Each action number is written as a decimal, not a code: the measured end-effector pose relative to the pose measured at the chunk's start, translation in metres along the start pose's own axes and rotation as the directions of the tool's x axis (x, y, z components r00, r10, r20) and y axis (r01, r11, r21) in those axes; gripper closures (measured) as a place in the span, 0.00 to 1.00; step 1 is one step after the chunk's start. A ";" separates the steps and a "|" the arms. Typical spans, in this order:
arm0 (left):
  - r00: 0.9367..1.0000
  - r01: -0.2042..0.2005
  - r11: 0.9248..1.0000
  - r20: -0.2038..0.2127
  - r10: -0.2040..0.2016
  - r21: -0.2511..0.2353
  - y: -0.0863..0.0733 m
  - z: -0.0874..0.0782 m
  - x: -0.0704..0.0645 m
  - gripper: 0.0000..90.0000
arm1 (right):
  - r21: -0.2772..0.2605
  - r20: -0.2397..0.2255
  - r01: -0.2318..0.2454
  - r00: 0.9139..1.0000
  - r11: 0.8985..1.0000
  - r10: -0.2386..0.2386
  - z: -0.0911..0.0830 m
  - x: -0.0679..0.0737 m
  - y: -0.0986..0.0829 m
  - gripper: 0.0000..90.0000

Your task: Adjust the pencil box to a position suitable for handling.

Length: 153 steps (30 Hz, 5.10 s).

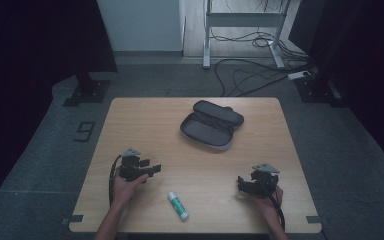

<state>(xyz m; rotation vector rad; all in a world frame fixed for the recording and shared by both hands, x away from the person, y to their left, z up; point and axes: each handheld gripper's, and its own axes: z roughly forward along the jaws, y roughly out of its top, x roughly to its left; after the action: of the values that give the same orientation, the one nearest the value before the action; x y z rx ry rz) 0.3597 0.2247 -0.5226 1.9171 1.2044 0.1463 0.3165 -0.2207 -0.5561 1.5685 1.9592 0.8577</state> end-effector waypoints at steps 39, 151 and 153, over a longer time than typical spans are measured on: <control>1.000 -0.018 1.000 -0.008 0.018 0.000 0.012 0.007 -0.006 0.38 | -0.091 -0.055 -0.020 0.998 0.996 0.015 -0.011 -0.001 0.017 0.22; 0.991 -0.032 0.999 -0.130 0.037 0.036 0.146 0.138 0.005 0.39 | -0.062 -0.065 -0.033 0.998 0.998 0.029 0.089 0.010 0.145 0.38; 0.990 -0.028 0.999 -0.136 0.033 0.039 0.146 0.140 0.007 0.39 | -0.066 -0.064 -0.031 0.998 0.997 0.027 0.090 0.010 0.146 0.39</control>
<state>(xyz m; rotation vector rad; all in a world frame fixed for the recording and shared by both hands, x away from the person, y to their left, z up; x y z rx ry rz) 0.5340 0.1212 -0.5112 1.9849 1.2759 0.2769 0.4757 -0.1747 -0.5116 1.5524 1.9343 0.9861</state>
